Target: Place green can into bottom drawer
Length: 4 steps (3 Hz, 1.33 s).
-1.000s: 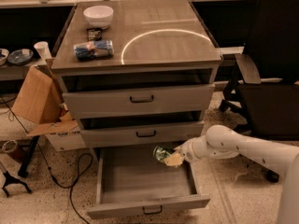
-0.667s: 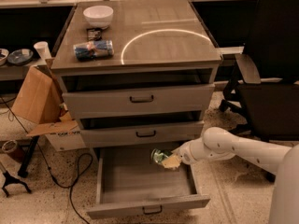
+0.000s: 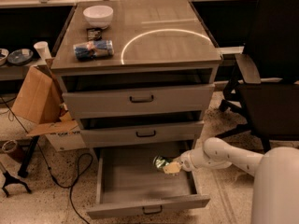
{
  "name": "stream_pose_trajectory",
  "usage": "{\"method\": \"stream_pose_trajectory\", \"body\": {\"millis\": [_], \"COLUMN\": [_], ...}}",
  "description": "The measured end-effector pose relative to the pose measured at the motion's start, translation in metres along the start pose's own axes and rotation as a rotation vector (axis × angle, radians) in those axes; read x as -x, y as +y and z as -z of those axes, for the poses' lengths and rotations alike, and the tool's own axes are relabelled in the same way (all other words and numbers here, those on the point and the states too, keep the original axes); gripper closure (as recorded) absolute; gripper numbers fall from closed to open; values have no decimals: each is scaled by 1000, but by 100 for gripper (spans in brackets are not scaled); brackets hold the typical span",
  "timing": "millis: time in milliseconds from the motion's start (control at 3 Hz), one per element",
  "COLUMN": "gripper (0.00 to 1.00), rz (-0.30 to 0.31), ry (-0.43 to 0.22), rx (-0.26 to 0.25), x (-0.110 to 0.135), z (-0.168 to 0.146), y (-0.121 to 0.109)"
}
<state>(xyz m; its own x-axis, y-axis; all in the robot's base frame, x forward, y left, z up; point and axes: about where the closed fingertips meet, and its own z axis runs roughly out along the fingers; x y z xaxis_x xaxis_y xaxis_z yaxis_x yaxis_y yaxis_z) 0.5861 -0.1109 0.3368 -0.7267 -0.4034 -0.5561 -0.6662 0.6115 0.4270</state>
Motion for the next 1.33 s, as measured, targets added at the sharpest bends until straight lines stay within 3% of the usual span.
{"method": "stream_pose_trajectory", "body": {"millis": [667,1000,1333], "gripper": [100,94,72], "rz": [-96,-139,-169], "ry": [25,42,42], "rx": [67,96,108], "x": [-48,-71,-80], "z": [-79,-108,-118], "y": [-36,-46,-51]}}
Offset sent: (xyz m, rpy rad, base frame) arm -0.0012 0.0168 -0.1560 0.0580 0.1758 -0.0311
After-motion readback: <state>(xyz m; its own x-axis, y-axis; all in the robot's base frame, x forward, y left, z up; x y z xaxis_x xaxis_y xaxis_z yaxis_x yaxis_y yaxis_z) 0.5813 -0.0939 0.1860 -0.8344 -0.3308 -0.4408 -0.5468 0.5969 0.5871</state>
